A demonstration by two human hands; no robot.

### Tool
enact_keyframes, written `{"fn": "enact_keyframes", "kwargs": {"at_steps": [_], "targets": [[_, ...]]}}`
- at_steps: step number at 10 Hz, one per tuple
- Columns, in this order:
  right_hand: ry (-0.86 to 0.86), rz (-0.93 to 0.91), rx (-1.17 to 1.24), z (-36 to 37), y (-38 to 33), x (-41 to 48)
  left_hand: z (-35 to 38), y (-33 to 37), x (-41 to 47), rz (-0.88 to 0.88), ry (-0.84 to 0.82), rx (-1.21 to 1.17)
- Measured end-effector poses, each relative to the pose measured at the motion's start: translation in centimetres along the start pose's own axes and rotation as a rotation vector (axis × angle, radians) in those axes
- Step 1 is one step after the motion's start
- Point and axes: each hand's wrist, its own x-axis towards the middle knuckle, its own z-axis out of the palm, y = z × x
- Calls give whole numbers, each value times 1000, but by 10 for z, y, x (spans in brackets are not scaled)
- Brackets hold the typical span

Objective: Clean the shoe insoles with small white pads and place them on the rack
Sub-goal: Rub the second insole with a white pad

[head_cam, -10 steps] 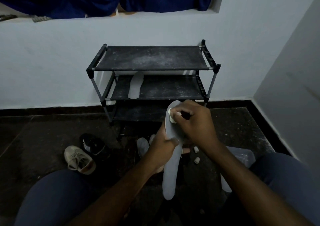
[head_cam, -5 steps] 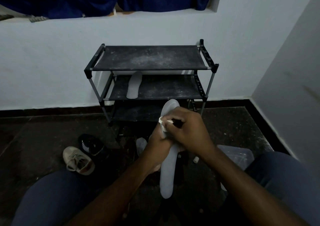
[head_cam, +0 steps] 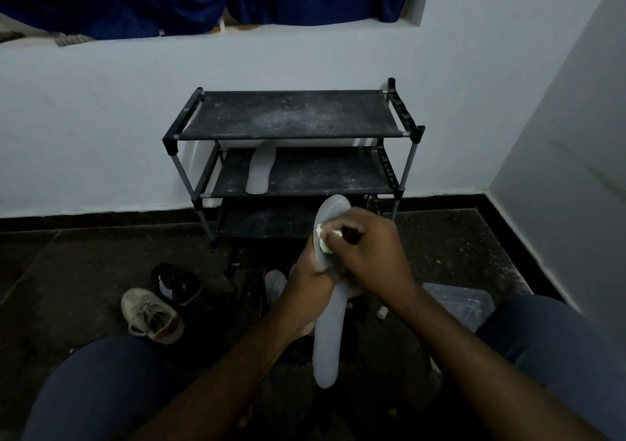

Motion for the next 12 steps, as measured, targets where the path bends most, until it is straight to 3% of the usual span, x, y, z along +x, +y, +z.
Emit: {"fn": "enact_keyframes", "kwargs": {"at_steps": [1,2,3,5,7,9,11,12], "targets": [[170,72,-4,-8,9,12,8,4,3,66,26,309],[194,96,-2,-9,11,13,10,8,1,68,6,73],[119,53,-2,-3,8,7,6,8,11,182,100,25],[37,9,-32,3,4,4,0,4,12,287,122,30],[208,105,-2,-11,12,15,6,6,5,208,23,25],[-32,-43,-70,6,-2,1,-2,5,13,307,138,282],[140,69,-53,-6,8,14,2,5,10,303,118,242],[27,9,-39,2,3,6,-2,3,16,308,134,253]]}}
